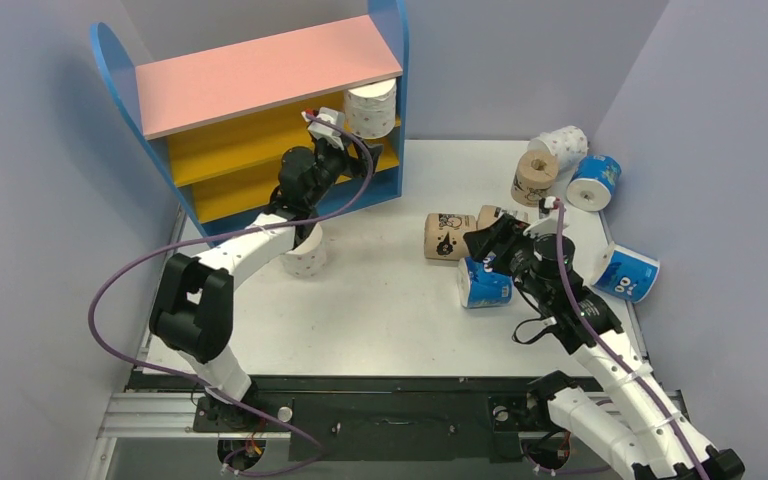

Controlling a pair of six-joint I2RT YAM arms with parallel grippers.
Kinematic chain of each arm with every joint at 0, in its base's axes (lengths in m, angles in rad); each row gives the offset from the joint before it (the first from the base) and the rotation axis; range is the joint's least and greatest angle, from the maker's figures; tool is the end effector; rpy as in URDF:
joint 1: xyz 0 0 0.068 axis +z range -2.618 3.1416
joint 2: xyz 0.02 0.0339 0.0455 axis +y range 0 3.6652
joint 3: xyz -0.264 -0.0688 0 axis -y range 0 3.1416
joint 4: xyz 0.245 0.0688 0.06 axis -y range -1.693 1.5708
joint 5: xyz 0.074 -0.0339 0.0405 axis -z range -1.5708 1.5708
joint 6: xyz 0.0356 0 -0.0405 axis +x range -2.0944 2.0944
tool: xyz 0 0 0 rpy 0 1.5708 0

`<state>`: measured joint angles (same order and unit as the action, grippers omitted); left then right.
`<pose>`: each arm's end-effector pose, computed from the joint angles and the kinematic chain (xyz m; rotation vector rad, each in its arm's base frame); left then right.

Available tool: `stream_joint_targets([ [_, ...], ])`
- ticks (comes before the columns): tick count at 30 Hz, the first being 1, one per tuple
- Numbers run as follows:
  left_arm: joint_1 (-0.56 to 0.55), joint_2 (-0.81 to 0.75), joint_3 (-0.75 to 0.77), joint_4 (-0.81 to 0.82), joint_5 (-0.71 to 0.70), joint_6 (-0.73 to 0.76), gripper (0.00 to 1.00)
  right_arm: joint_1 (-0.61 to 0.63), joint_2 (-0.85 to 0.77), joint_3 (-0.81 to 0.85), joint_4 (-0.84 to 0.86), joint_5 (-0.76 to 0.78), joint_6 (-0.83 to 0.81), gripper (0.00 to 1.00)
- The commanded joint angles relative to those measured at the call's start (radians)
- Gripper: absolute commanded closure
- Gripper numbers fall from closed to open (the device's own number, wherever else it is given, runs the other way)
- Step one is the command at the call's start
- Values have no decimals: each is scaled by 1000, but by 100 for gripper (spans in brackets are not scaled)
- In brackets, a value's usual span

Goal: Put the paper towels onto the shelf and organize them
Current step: Place the paper towel on the shelf.

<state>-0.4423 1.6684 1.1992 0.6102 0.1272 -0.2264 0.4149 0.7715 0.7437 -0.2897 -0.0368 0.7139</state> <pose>0.3592 -0.1751 0.3343 0.2635 1.4383 -0.6390 0.1655 0.0743 0.3165 0.2674 1.9513 0.7933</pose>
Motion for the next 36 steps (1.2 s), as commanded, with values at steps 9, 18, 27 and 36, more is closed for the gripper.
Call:
stream_joint_targets([
  [9,4,86,70,152,-82,-7,30,9,-133,-80,-60,73,-26,34],
  [18,5,-17,-27,175,-71,-21,13,9,-179,-95,-113,95,-45,34],
  [27,2,-23,-11,211,-164,14,10,12,-170,-95,-107,98,-46,33],
  [36,-6,69,83,214,-179,36,6,11,-151,-70,-113,104,-62,34],
])
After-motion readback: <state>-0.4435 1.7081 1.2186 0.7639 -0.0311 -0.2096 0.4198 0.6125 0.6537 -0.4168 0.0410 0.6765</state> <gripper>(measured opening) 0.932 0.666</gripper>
